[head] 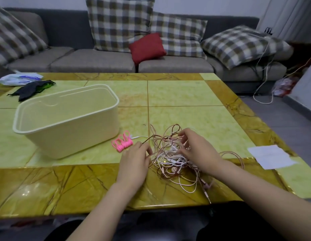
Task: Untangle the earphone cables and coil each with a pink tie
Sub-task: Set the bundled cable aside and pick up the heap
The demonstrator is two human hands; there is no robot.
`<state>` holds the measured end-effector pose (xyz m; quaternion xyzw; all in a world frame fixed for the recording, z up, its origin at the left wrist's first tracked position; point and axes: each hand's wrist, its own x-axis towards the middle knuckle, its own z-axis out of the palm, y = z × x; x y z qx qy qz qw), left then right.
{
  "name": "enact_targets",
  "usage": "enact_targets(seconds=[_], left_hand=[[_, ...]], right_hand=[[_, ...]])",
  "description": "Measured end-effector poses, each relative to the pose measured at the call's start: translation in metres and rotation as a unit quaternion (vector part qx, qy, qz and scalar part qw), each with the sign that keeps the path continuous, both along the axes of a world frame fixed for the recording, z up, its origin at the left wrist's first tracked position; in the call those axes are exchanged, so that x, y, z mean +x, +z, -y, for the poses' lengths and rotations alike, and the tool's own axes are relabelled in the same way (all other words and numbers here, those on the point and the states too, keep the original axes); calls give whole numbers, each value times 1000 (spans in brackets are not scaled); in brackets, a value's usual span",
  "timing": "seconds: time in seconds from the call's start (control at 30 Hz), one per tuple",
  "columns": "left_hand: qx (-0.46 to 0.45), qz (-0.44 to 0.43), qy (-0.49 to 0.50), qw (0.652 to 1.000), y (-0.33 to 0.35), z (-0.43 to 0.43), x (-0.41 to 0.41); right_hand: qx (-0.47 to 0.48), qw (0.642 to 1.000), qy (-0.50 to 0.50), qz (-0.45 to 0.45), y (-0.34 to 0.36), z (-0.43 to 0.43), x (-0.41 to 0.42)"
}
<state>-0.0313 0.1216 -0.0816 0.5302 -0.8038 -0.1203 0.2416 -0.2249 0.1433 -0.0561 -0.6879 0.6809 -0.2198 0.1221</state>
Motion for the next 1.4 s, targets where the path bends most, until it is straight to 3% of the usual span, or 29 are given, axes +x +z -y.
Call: enact_targets(seconds=[0.2, 0.3, 0.43, 0.63, 0.73, 0.87, 1.03, 1.1, 1.4], left_hand=[[3, -27, -31, 999, 0, -8, -3], [-2, -44, -78, 996, 1, -17, -10], [29, -23, -109, 993, 0, -26, -14], [40, 73, -146, 986, -9, -21, -12], [22, 111, -138, 984, -11, -20, -9], [12, 113, -138, 984, -13, -18, -6], [19, 55, -86, 995, -13, -17, -7], [21, 81, -66, 994, -13, -17, -9], [75, 99, -28, 992, -13, -15, -19]], right_hand=[[-40, 996, 50, -68, 3, -13, 7], [-91, 990, 89, -62, 7, -21, 10], [-10, 972, 214, -100, 7, -35, 16], [86, 954, 201, -205, -2, -35, 14], [89, 945, 200, -245, 1, -33, 17], [60, 959, 164, -223, 1, -32, 22], [-23, 980, 153, -123, -1, -40, 24], [-48, 978, 174, -105, 1, -43, 27], [33, 983, 112, -144, -12, -32, 32]])
